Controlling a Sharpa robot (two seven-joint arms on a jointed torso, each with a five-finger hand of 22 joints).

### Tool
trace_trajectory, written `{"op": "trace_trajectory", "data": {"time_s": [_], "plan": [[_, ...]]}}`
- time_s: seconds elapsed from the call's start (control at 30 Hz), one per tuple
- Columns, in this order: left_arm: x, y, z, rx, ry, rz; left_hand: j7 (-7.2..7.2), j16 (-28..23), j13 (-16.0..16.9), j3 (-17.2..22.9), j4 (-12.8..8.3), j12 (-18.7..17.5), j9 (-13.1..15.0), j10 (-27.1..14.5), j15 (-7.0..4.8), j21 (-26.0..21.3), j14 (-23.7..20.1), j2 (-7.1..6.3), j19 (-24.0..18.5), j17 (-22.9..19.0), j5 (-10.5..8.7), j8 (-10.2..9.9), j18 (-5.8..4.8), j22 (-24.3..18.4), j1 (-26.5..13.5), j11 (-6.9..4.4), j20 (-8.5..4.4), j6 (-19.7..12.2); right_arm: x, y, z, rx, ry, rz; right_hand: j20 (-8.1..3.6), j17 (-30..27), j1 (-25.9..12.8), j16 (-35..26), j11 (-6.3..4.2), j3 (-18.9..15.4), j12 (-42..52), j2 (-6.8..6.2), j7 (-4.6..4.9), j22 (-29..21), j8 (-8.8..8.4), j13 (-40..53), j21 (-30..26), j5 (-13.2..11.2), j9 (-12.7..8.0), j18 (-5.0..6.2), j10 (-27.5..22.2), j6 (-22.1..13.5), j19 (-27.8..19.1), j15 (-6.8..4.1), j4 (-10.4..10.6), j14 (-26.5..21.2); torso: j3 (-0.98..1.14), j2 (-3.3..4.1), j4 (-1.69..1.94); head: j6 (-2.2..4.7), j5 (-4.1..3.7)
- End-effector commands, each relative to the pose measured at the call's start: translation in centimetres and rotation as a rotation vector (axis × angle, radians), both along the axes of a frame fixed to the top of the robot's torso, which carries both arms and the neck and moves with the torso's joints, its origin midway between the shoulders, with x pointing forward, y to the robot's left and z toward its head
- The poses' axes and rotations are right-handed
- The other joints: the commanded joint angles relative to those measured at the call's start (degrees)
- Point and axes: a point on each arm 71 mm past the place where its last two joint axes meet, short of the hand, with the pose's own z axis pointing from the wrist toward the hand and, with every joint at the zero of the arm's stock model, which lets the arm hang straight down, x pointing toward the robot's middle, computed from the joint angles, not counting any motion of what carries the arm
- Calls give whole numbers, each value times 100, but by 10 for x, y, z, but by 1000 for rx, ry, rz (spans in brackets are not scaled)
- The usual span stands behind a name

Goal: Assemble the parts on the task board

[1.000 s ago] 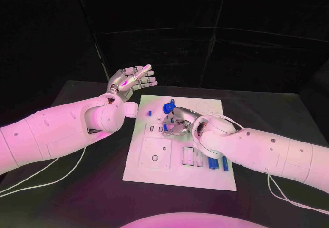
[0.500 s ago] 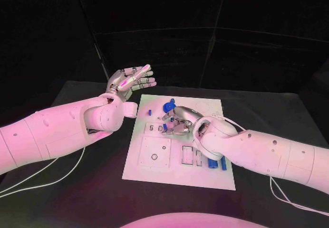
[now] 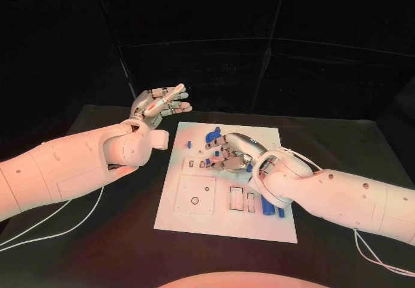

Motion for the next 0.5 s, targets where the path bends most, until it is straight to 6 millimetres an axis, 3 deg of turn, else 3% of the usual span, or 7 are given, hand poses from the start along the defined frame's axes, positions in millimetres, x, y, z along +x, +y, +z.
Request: {"op": "trace_trajectory", "data": {"time_s": [0.03,0.2,0.27,0.3,0.37,0.47,0.5], "plan": [[1,-1,1,25,-4,-58,-22,172,13,-35,-25,43,-2,151,-88,127,317,50,227,117,15,9,47,60,-13,-57,-88,89,-4,-4,10,70,-27,16,33,1025,65,-3,-13,-62,34,-6,-33,6,51,9,5,32,10,43,36,39,17,42,18,484,-2,3,-1,19,11],[4,3,-2,120,4,-118,-178,1060,104,-146,-31,234,26,730,-435,784,1529,69,1157,702,32,71,33,383,-87,-296,-434,370,0,-21,24,114,20,-6,28,1020,73,-5,-24,-103,48,16,-47,6,100,11,8,71,16,44,47,85,17,34,54,483,5,-18,5,36,21],[5,6,-2,181,17,-140,-241,1487,162,-182,-41,324,33,958,-524,1018,1727,67,1386,1067,26,78,27,512,-97,-379,-533,437,3,-29,31,131,42,-18,25,1011,82,-9,-29,-115,56,37,-53,-4,121,14,4,95,17,46,54,103,12,30,68,481,7,-39,6,41,26],[7,8,-3,227,27,-149,-289,2245,217,-200,-70,412,43,1136,-592,1193,1808,43,1544,1827,21,87,38,610,-76,-444,-607,482,5,-34,35,137,48,-25,23,1003,87,-12,-32,-120,58,48,-56,-8,131,13,2,110,17,47,55,112,10,28,74,479,7,-47,6,43,25],[8,10,-4,320,58,-170,-385,4320,343,-104,-222,610,74,1429,-736,1600,1941,81,1847,4036,76,131,38,879,142,-561,-748,584,9,-43,43,145,47,-41,18,994,103,-16,-39,-131,62,75,-63,-17,151,11,-1,153,17,48,58,127,5,22,85,477,6,-65,12,43,20],[11,15,-5,478,116,-200,-574,6318,791,51,-351,1177,192,1488,-861,3455,1921,125,2261,6218,-7,334,-231,2863,183,-715,-929,760,15,-58,57,146,38,-65,13,984,114,-21,-44,-143,61,94,-69,-22,169,3,-3,193,16,49,56,140,2,17,95,474,7,-94,18,45,37],[12,16,-6,528,137,-214,-549,6577,857,48,-329,1279,203,1556,-847,3737,1952,137,2262,6601,32,350,-289,3236,138,-719,-928,765,17,-64,61,146,35,-73,12,980,115,-23,-46,-149,62,97,-71,-25,175,2,-5,201,16,50,57,144,1,15,98,473,7,-102,25,43,46]]}}
